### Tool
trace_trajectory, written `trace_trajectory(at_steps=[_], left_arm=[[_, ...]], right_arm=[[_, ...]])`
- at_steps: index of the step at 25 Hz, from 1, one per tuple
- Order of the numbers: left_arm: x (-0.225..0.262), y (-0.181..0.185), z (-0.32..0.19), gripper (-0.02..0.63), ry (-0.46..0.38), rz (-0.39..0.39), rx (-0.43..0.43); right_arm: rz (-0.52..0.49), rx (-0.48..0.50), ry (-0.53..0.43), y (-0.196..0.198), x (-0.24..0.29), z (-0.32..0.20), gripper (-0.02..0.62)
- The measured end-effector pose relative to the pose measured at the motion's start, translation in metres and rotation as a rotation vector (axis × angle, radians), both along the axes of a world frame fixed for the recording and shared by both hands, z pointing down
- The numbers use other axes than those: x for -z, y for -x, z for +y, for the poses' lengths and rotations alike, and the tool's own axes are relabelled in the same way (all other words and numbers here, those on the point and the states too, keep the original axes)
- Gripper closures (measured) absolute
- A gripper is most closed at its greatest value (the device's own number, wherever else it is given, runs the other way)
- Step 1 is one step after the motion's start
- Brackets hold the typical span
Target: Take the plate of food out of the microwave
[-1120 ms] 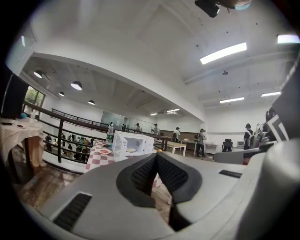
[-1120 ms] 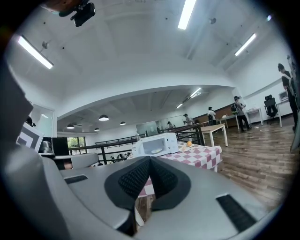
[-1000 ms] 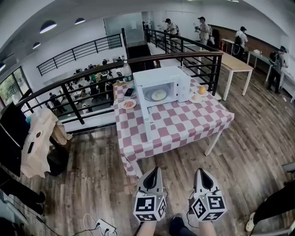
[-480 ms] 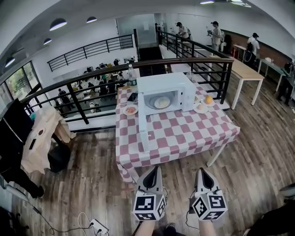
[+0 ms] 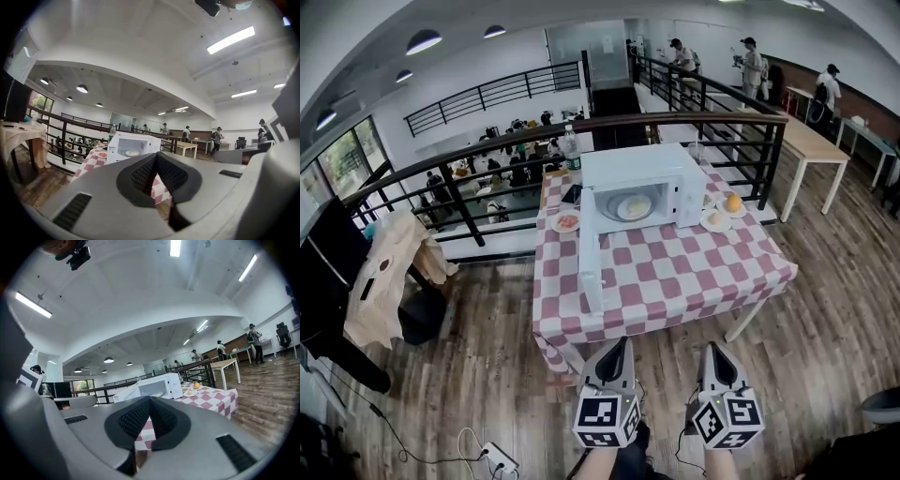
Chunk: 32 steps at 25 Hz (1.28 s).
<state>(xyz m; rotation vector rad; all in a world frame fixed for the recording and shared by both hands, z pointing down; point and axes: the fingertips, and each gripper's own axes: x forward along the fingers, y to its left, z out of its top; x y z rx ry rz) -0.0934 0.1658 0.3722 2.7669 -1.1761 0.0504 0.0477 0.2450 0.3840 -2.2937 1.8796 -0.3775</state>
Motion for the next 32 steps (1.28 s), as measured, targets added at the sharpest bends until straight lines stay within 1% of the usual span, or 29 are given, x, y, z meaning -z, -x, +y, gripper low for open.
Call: trace_trajectory(at_steps=[5,10,17,22,27,32], left_arm=[[-0.011,-0.019,-0.022,0.586,0.020,0.002,-0.004],[-0.013,-0.041,-0.054,0.586,0.029,0.012,-0.006],[-0.009,-0.078,-0.120,0.586,0.033,0.026,-0.014],[-0.005,-0.098,-0.168,0.586,0.028,0.023,-0.024],[-0.009,-0.110,-0.207,0.586,0.029,0.019,-0.031],[-0.011,-0.115,-0.235,0.586,0.034,0.022,-0.026]], right_arm=[[-0.007,-0.008,0.016,-0.018,-0.010,-0.020,0.604],[-0.003,-0.009,0.018,-0.038,-0.011,-0.052,0.604],[0.011,-0.018,0.016,-0.075,-0.003,-0.116,0.604],[0.012,-0.034,0.012,-0.095,0.002,-0.166,0.604],[0.014,-0.035,0.014,-0.105,0.001,-0.211,0.604],[0.005,-0.028,0.027,-0.108,-0.006,-0.238,0.604]])
